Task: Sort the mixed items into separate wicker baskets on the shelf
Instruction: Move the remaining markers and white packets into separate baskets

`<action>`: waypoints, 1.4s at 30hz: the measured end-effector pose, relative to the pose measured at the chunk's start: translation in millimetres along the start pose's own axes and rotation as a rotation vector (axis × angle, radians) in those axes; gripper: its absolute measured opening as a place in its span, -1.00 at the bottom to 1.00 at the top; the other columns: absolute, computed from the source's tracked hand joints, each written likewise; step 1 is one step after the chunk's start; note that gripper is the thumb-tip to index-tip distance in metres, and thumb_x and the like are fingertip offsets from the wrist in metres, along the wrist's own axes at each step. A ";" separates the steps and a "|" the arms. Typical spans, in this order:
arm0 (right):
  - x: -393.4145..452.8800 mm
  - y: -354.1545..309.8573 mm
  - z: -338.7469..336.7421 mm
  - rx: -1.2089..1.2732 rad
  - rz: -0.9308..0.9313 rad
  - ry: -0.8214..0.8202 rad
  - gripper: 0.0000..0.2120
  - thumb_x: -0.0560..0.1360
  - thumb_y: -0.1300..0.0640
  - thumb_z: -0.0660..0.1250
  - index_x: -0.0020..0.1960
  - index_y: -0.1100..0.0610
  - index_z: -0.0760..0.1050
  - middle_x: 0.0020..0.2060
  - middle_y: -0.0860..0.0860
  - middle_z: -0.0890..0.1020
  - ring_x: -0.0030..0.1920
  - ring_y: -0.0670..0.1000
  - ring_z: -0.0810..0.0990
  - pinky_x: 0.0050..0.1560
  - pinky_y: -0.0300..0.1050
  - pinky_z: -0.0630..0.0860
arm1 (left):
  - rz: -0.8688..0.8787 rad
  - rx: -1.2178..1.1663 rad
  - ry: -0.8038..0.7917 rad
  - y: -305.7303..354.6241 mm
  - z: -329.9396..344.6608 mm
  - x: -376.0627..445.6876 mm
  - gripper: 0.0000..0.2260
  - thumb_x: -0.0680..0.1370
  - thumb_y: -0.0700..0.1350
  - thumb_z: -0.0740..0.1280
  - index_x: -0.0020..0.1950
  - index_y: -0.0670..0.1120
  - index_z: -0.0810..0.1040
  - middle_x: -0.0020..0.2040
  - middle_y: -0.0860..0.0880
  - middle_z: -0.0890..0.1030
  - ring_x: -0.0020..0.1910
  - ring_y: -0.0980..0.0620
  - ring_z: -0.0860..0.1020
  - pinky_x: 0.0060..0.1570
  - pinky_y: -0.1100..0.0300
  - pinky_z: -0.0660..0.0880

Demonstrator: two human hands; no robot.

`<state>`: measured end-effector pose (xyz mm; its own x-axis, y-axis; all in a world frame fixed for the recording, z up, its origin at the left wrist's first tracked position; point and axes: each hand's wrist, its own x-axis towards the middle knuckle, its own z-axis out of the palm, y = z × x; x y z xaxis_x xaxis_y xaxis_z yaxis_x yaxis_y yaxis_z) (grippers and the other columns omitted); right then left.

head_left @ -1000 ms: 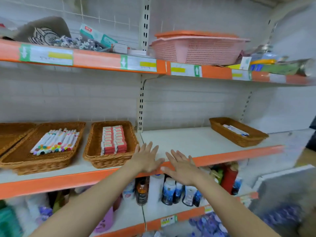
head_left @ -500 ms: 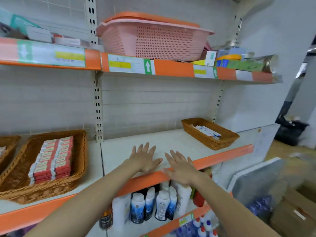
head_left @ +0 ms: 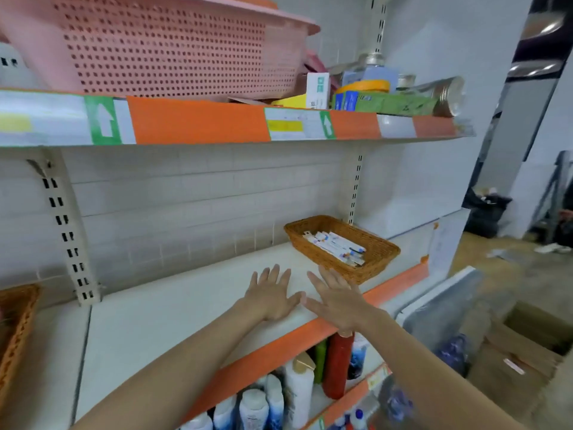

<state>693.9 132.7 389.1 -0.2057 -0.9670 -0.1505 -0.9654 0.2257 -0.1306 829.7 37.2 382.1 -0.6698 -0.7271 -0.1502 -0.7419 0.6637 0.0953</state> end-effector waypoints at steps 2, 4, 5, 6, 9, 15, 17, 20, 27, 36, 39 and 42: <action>7.6 20.3 -2.5 -0.006 -0.011 0.019 -0.35 0.61 -0.28 -0.11 0.57 -0.05 -0.25 0.55 -0.02 -0.29 0.54 0.04 -0.31 0.49 0.18 -0.26 | -0.002 -0.024 0.013 14.9 0.6 16.9 -0.36 0.62 0.27 -0.11 0.58 -0.03 -0.19 0.57 -0.10 -0.22 0.55 -0.09 -0.20 0.50 -0.05 -0.23; 14.7 41.2 -6.3 -0.010 -0.031 0.037 -0.35 0.61 -0.27 -0.10 0.58 -0.04 -0.25 0.55 -0.01 -0.29 0.54 0.04 -0.31 0.50 0.17 -0.26 | -0.014 -0.049 0.030 29.5 -2.3 32.2 -0.36 0.61 0.28 -0.11 0.58 -0.03 -0.17 0.57 -0.10 -0.22 0.55 -0.09 -0.20 0.50 -0.04 -0.22; 18.3 52.5 -8.5 -0.013 -0.041 0.044 -0.35 0.62 -0.26 -0.10 0.58 -0.04 -0.25 0.55 -0.01 -0.29 0.54 0.04 -0.31 0.49 0.16 -0.26 | -0.022 -0.057 0.042 37.4 -5.2 39.8 -0.36 0.62 0.28 -0.11 0.58 -0.04 -0.17 0.57 -0.10 -0.22 0.55 -0.08 -0.20 0.50 -0.03 -0.22; 21.9 64.1 -11.1 -0.020 -0.051 0.049 -0.35 0.62 -0.26 -0.10 0.58 -0.04 -0.25 0.55 -0.02 -0.28 0.54 0.04 -0.31 0.49 0.15 -0.26 | -0.027 -0.067 0.054 45.6 -8.3 47.4 -0.36 0.62 0.27 -0.10 0.58 -0.04 -0.16 0.58 -0.10 -0.20 0.56 -0.08 -0.18 0.50 -0.03 -0.21; 33.8 99.4 -20.6 -0.044 -0.076 0.051 -0.35 0.62 -0.27 -0.11 0.58 -0.03 -0.23 0.56 0.00 -0.25 0.54 0.04 -0.27 0.49 0.12 -0.24 | -0.020 -0.116 0.096 74.6 -16.3 66.8 -0.37 0.63 0.24 -0.07 0.58 -0.08 -0.09 0.59 -0.12 -0.07 0.56 -0.08 -0.09 0.51 -0.04 -0.13; 48.5 155.2 -31.4 -0.022 -0.139 0.026 -0.36 0.62 -0.26 -0.06 0.58 -0.06 -0.20 0.56 -0.01 -0.22 0.55 0.04 -0.26 0.50 0.09 -0.23 | -0.078 -0.123 0.127 122.3 -13.9 100.8 -0.38 0.64 0.21 -0.06 0.57 -0.14 -0.04 0.57 -0.17 -0.01 0.55 -0.11 -0.06 0.50 -0.03 -0.07; 56.0 168.3 -31.5 -0.035 -0.162 0.014 -0.36 0.62 -0.26 -0.08 0.58 -0.07 -0.21 0.56 -0.02 -0.22 0.55 0.04 -0.27 0.50 0.09 -0.23 | -0.109 -0.128 0.122 130.7 -12.3 108.0 -0.38 0.64 0.21 -0.06 0.57 -0.14 -0.05 0.58 -0.17 -0.03 0.55 -0.11 -0.08 0.50 -0.01 -0.09; 70.7 182.3 -34.7 -0.019 -0.186 -0.001 -0.36 0.62 -0.26 -0.09 0.58 -0.05 -0.20 0.56 -0.02 -0.22 0.55 0.04 -0.28 0.50 0.08 -0.23 | -0.150 -0.108 0.103 134.9 -14.8 123.6 -0.37 0.64 0.21 -0.07 0.57 -0.16 -0.06 0.57 -0.18 -0.03 0.55 -0.11 -0.07 0.51 -0.01 -0.08; 124.1 194.1 -49.3 0.001 -0.242 -0.013 -0.38 0.63 -0.25 -0.12 0.58 -0.03 -0.20 0.56 -0.01 -0.20 0.55 0.03 -0.25 0.51 0.03 -0.20 | -0.217 -0.018 0.062 119.0 -17.1 182.8 -0.39 0.64 0.21 -0.12 0.58 -0.13 0.02 0.57 -0.20 0.04 0.53 -0.19 0.03 0.49 -0.07 0.01; 189.7 196.0 -53.9 0.031 -0.309 -0.038 -0.41 0.65 -0.14 0.01 0.58 0.08 -0.04 0.53 0.08 0.10 0.51 0.09 0.05 0.47 0.01 0.10 | -0.384 -0.017 0.148 109.0 -26.2 236.0 -0.48 0.63 0.09 0.07 0.47 -0.23 0.24 0.44 -0.22 0.27 0.43 -0.19 0.21 0.41 -0.04 0.17; 206.4 196.3 -51.9 -0.013 -0.317 -0.009 -0.44 0.63 -0.10 0.07 0.54 0.12 0.10 0.43 0.13 0.25 0.42 0.10 0.18 0.38 0.00 0.21 | -0.434 -0.007 0.143 107.0 -25.2 245.0 -0.41 0.60 0.16 0.12 0.46 -0.23 0.24 0.41 -0.23 0.29 0.40 -0.19 0.27 0.38 -0.03 0.20; 219.8 195.8 -51.6 -0.063 -0.331 0.001 -0.48 0.60 -0.08 0.15 0.46 0.14 0.23 0.35 0.15 0.31 0.36 0.12 0.25 0.31 0.00 0.26 | -0.475 0.016 0.131 106.6 -23.8 251.1 -0.34 0.55 0.21 0.19 0.46 -0.23 0.23 0.39 -0.23 0.31 0.38 -0.19 0.29 0.37 -0.02 0.21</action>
<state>451.5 -41.8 381.0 0.1200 -0.9868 -0.1088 -0.9879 -0.1078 -0.1114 581.7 -78.8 378.0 -0.2564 -0.9653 -0.0488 -0.9664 0.2551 0.0312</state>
